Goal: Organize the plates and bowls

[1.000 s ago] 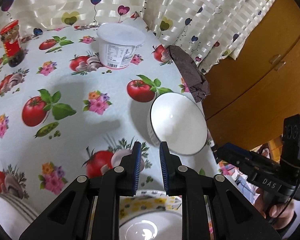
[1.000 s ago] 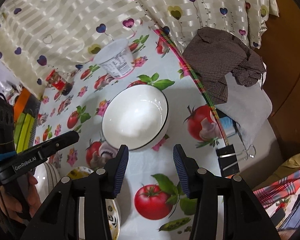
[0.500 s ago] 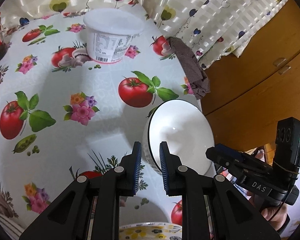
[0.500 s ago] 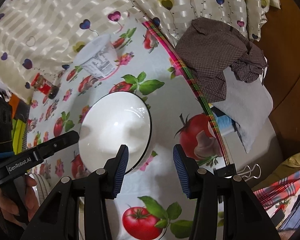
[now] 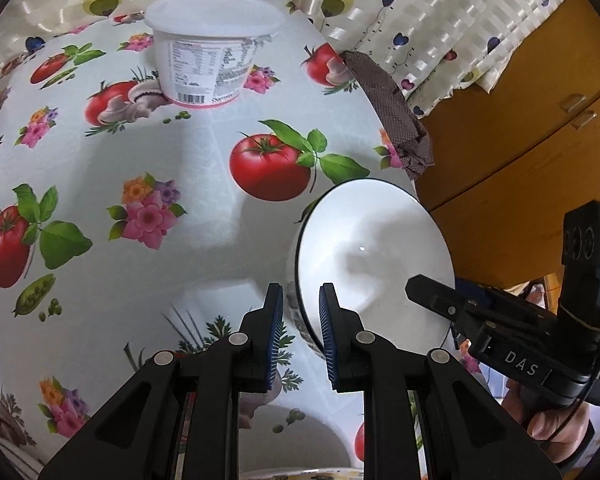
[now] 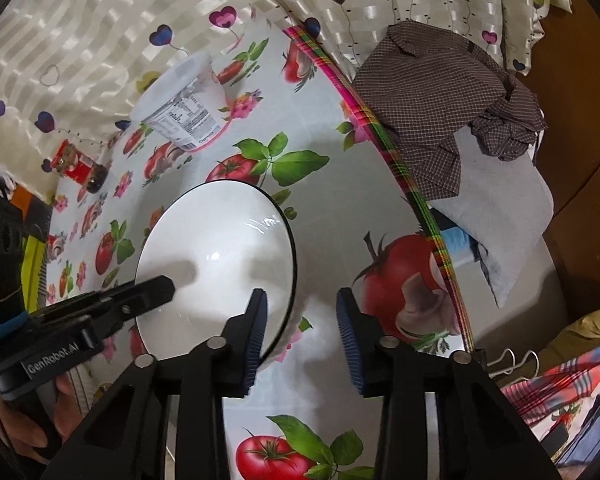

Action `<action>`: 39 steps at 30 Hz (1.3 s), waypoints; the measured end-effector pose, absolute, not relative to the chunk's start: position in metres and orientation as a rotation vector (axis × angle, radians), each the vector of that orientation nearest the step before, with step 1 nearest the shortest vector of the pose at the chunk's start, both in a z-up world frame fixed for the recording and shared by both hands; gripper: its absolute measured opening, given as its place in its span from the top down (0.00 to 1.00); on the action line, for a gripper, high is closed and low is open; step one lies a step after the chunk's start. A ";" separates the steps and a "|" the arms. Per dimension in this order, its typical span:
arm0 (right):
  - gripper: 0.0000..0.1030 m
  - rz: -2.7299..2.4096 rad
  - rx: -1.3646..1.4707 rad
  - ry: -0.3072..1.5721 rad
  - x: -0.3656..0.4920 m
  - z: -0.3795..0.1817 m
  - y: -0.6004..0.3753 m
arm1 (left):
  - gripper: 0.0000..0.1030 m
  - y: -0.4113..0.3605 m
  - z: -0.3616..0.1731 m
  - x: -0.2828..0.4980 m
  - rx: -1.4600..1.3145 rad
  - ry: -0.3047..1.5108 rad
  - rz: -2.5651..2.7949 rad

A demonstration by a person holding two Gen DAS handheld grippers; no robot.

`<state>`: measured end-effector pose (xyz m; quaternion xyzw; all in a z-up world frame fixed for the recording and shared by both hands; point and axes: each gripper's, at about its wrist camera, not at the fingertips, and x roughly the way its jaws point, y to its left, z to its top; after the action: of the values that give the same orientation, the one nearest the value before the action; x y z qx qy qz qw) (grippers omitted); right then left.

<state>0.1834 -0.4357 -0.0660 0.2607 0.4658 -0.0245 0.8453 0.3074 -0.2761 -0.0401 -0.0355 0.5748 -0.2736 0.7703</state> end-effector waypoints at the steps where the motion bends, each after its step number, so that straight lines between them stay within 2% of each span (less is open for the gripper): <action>1: 0.74 -0.047 0.549 0.983 0.185 -0.066 -0.435 | 0.81 -0.278 -0.041 0.307 -0.073 1.248 -0.595; 4: 0.81 -0.037 0.542 0.981 0.189 -0.066 -0.433 | 0.81 -0.280 -0.042 0.308 -0.060 1.241 -0.593; 15: 0.85 -0.052 0.517 0.984 0.191 -0.063 -0.429 | 0.81 -0.282 -0.037 0.303 -0.025 1.230 -0.573; 27: 0.85 -0.047 0.526 1.003 0.190 -0.065 -0.430 | 0.81 -0.284 -0.039 0.303 -0.019 1.238 -0.575; 32: 0.78 -0.036 0.534 1.000 0.190 -0.065 -0.429 | 0.81 -0.282 -0.042 0.305 -0.051 1.245 -0.583; 39: 0.78 -0.040 0.542 0.988 0.188 -0.067 -0.429 | 0.81 -0.281 -0.042 0.302 -0.053 1.235 -0.588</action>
<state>0.1876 -0.4289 -0.0667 0.2567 0.4683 -0.0188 0.8453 0.3023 -0.2811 -0.0418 -0.0243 0.5702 -0.2717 0.7749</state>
